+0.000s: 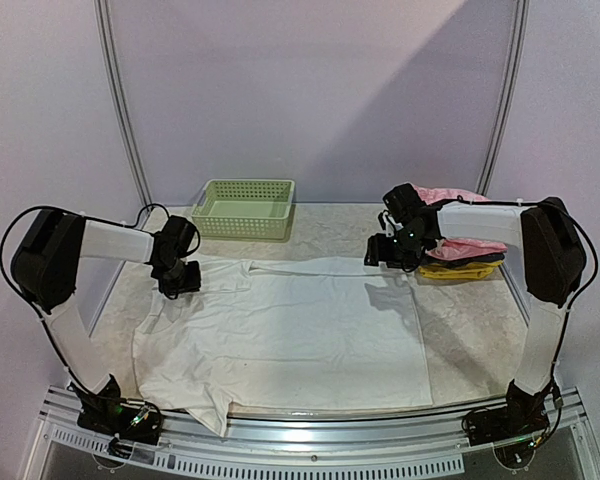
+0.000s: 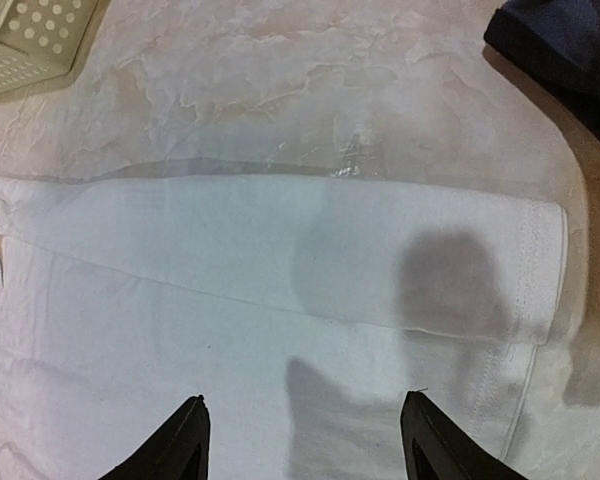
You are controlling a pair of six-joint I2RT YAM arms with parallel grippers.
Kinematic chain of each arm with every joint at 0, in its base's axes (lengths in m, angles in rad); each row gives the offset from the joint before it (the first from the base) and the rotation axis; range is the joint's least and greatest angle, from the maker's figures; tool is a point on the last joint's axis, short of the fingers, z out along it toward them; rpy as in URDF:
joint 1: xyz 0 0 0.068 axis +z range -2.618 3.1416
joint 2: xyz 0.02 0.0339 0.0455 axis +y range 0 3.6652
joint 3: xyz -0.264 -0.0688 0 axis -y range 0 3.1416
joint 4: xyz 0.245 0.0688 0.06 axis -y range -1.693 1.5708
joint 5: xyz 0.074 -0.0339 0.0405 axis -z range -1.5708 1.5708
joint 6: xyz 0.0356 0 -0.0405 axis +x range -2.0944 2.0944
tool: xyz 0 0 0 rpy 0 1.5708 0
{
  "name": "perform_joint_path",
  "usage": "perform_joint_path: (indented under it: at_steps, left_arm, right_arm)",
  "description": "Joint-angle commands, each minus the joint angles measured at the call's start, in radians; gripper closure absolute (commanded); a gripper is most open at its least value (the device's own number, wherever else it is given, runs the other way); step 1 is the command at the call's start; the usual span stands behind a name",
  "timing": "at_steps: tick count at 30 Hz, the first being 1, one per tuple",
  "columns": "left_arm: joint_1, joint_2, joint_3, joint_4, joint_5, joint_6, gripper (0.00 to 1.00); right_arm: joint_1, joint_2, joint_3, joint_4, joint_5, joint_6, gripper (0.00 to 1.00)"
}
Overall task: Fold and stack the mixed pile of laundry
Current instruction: Adjust the flattened T-shirt at the center of the board.
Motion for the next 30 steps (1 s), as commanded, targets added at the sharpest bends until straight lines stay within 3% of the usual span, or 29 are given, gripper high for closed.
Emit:
perform_joint_path:
  at_steps: [1, 7, 17, 28, 30]
  left_arm:
    - [-0.032, 0.013, 0.017, 0.006, -0.024, -0.004, 0.71]
    - [-0.058, -0.003, 0.047, 0.001, -0.056, 0.003, 1.0]
    - [-0.066, -0.078, 0.085, -0.021, -0.108, 0.009, 1.0]
    - [-0.063, -0.056, 0.242, -0.108, -0.123, 0.032, 1.0]
    - [-0.062, -0.049, 0.248, -0.119, -0.121, 0.03, 0.9]
  right_arm:
    - [-0.002, 0.024, -0.01, 0.004, -0.006, -0.015, 0.34]
    - [-0.003, 0.024, -0.01, 0.005, -0.006, -0.015, 0.34]
    - [-0.002, 0.023, -0.005, 0.005, -0.007, -0.015, 0.35]
    - [0.008, 0.009, -0.01, 0.014, -0.032, -0.03, 0.36]
    - [0.011, 0.009, -0.01, 0.014, -0.033, -0.035, 0.36]
